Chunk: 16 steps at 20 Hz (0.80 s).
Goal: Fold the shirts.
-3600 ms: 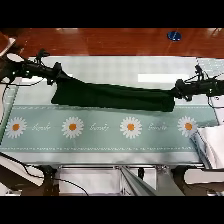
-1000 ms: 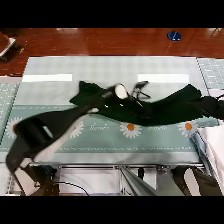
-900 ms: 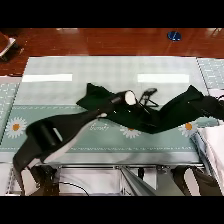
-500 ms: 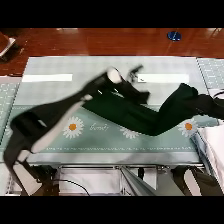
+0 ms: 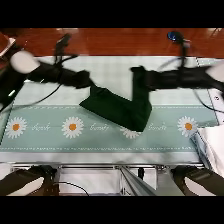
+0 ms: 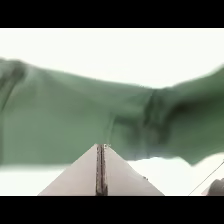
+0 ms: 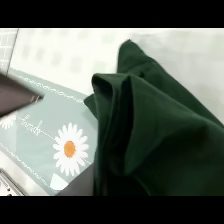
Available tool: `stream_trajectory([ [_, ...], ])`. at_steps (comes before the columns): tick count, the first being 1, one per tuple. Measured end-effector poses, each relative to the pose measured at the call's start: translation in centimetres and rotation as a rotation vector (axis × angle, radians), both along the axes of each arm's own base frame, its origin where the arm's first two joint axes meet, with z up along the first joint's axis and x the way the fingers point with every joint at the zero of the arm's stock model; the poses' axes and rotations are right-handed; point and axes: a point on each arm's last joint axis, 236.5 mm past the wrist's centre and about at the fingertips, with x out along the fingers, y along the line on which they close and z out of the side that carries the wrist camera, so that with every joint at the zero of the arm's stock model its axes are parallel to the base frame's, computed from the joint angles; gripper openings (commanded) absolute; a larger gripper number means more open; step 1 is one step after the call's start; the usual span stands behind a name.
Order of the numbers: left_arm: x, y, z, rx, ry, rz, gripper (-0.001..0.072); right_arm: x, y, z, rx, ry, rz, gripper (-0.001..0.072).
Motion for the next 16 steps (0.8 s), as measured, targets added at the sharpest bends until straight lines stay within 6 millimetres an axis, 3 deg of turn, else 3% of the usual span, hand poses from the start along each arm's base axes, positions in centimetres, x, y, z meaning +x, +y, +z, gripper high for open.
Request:
stream_trajectory([
  [4,-4.4,3.0,-0.6,0.006,-0.044,0.062,0.0018,3.0,7.6,-4.1,-0.018,0.042,0.105,0.0026],
  [7,-6.0,3.8,-1.9,0.009,-0.036,0.084,0.0018,4.3,11.5,-7.5,-0.031,0.083,0.148,0.0029],
  [8,-6.2,3.9,-2.2,0.01,-0.032,0.088,0.0018,4.4,12.5,-8.7,-0.036,0.103,0.159,0.0146],
  [9,-6.3,4.0,-2.5,0.009,-0.029,0.096,0.0018,4.4,13.3,-10.0,-0.042,0.127,0.167,0.0391],
  [10,-6.3,4.1,-2.8,0.01,-0.029,0.104,0.0018,4.3,13.9,-10.8,-0.042,0.144,0.176,0.0411],
  [13,-5.6,4.4,-3.3,0.008,-0.034,0.13,0.0018,3.6,14.2,-12.3,-0.056,0.194,0.215,0.0411],
  [14,-5.2,4.5,-3.5,0.008,-0.04,0.143,0.0018,3.7,13.4,-11.9,-0.06,0.199,0.224,0.041],
  [16,-4.5,4.8,-3.5,0.006,-0.054,0.168,0.0018,3.9,10.1,-10.1,-0.099,0.192,0.239,0.041],
])
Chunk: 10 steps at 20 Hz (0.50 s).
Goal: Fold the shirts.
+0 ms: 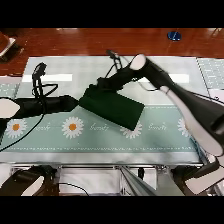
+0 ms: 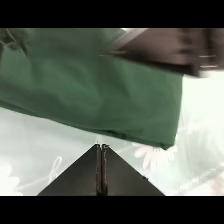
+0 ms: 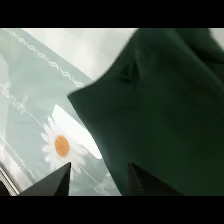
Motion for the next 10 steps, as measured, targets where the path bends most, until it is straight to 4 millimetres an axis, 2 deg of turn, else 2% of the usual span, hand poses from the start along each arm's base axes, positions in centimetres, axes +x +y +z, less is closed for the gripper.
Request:
stream_trajectory([
  [2,0.6,0.3,0.0,-0.001,-0.015,0.022,0.0018,0.5,-5.8,2.8,-0.082,-0.048,-0.01,0.041],
  [5,1.1,0.5,0.1,-0.002,-0.028,0.038,0.0018,-0.3,-16.4,5.7,-0.262,-0.115,-0.144,0.041],
  [6,1.1,0.6,0.1,-0.001,-0.027,0.039,0.0018,-1.3,-19.8,5.7,-0.314,-0.119,-0.223,0.041],
  [8,1.2,0.5,0.0,-0.001,-0.029,0.041,0.0018,-3.7,-24.8,4.4,-0.363,-0.111,-0.404,0.041],
  [10,1.2,0.3,0.0,-0.002,-0.031,0.036,0.0018,-6.2,-26.7,1.4,-0.329,-0.069,-0.595,0.041],
])
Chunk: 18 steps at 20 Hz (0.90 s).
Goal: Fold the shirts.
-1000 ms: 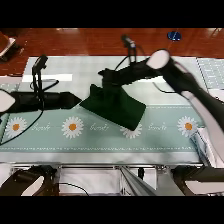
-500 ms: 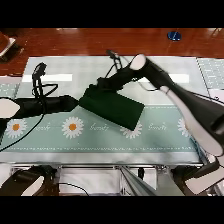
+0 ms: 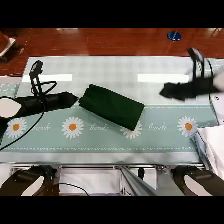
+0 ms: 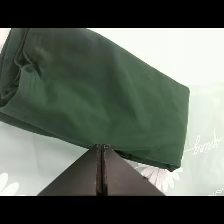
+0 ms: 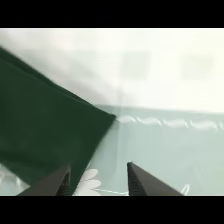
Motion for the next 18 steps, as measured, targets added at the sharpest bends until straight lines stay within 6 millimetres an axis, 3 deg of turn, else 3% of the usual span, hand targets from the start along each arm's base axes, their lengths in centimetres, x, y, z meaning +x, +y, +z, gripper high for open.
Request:
stream_trajectory([
  [4,-0.4,-1.1,-0.4,0.001,0.009,-0.029,0.0018,-3.4,1.5,-7.2,0.164,0.041,-0.195,0.041],
  [7,-0.7,-1.7,-1.0,0.004,0.025,-0.048,0.0018,-4.4,3.3,-10.8,0.228,0.111,-0.207,0.041],
  [15,-0.6,-2.1,-2.0,0.01,0.052,-0.054,0.0018,-2.4,9.1,-14.4,0.371,0.291,-0.054,0.04],
  [16,-0.6,-2.1,-2.1,0.01,0.054,-0.054,0.0018,-2.0,9.8,-14.5,0.39,0.309,-0.035,0.0348],
  [18,-0.6,-2.1,-2.0,0.01,0.052,-0.053,0.0018,-1.5,11.2,-14.8,0.413,0.335,0.023,0.0032],
])
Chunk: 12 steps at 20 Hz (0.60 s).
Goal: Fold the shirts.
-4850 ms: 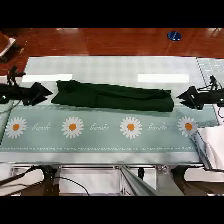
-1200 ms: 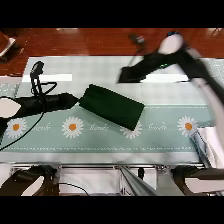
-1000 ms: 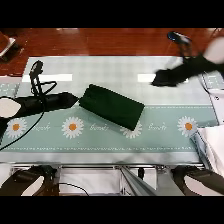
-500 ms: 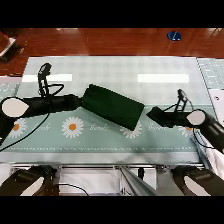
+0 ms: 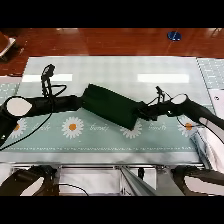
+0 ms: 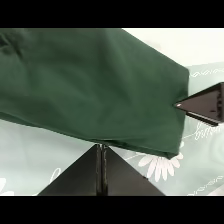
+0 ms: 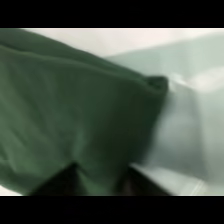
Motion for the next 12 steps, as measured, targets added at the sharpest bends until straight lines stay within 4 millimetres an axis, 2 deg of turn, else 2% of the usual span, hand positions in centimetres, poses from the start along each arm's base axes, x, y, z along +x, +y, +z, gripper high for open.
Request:
stream_trajectory([
  [3,0.2,0.0,0.1,-0.001,-0.006,0.005,0.0018,1.3,2.4,1.3,0.054,-0.048,0.107,0.0025],
  [6,0.2,0.1,0.0,-0.001,-0.007,0.007,0.0019,4.0,4.0,5.6,0.096,-0.159,0.212,0.0025],
  [9,0.3,0.1,0.1,0.001,-0.014,0.007,0.0018,7.4,4.3,12.9,0.12,-0.326,0.278,0.0024],
  [12,0.4,0.1,0.1,0.003,-0.018,0.005,0.0019,10.4,2.1,20.8,0.055,-0.495,0.283,0.0024],
])
